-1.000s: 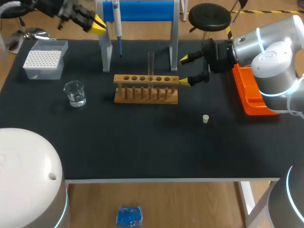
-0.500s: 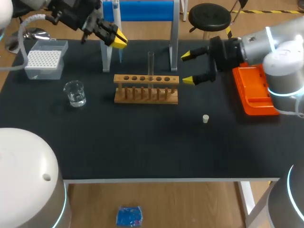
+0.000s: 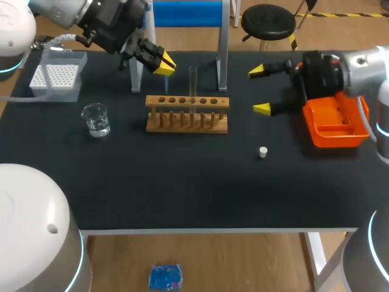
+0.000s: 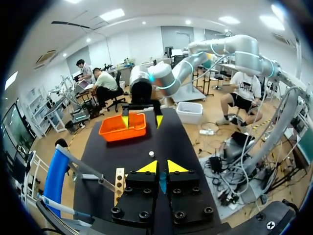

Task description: Invert the test tube, pick up the pipette, mount the tip to pipette, aspirate from beaker and dispense into the tube, eject the tip, return the pipette, and cap with the stopper.

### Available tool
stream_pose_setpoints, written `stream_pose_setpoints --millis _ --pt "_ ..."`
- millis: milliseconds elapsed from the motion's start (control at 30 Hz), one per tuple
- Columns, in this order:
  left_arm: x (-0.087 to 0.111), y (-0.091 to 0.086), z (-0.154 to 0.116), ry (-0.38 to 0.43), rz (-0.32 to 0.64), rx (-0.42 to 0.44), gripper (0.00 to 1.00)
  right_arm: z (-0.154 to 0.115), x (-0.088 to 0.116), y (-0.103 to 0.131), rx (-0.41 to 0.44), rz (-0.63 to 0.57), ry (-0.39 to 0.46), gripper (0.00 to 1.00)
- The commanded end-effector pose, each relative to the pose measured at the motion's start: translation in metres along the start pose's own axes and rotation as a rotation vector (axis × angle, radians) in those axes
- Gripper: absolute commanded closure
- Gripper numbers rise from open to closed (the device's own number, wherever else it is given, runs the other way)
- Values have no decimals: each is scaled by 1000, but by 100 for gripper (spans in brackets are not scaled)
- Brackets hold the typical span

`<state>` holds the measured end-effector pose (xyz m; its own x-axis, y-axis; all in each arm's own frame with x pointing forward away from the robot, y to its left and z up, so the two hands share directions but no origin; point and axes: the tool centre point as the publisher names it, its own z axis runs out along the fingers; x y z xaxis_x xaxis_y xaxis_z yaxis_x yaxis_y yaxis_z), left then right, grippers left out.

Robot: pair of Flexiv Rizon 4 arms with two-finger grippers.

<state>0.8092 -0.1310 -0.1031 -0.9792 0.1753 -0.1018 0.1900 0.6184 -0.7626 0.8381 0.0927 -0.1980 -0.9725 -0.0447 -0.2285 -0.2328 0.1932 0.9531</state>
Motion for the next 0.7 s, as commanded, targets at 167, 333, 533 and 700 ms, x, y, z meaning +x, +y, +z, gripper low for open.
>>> stream_pose_setpoints --millis 167,333,533,700 --pt "1 -10 17 -9 6 -29 100 -3 44 18 -93 57 3 0" --pt "6 -17 33 9 -2 -11 100 5 54 22 -136 99 4 0" --pt "9 -19 37 13 -20 -7 100 25 64 20 -156 152 15 0" --pt "9 -19 37 13 -20 -7 100 29 66 19 -152 147 17 0"
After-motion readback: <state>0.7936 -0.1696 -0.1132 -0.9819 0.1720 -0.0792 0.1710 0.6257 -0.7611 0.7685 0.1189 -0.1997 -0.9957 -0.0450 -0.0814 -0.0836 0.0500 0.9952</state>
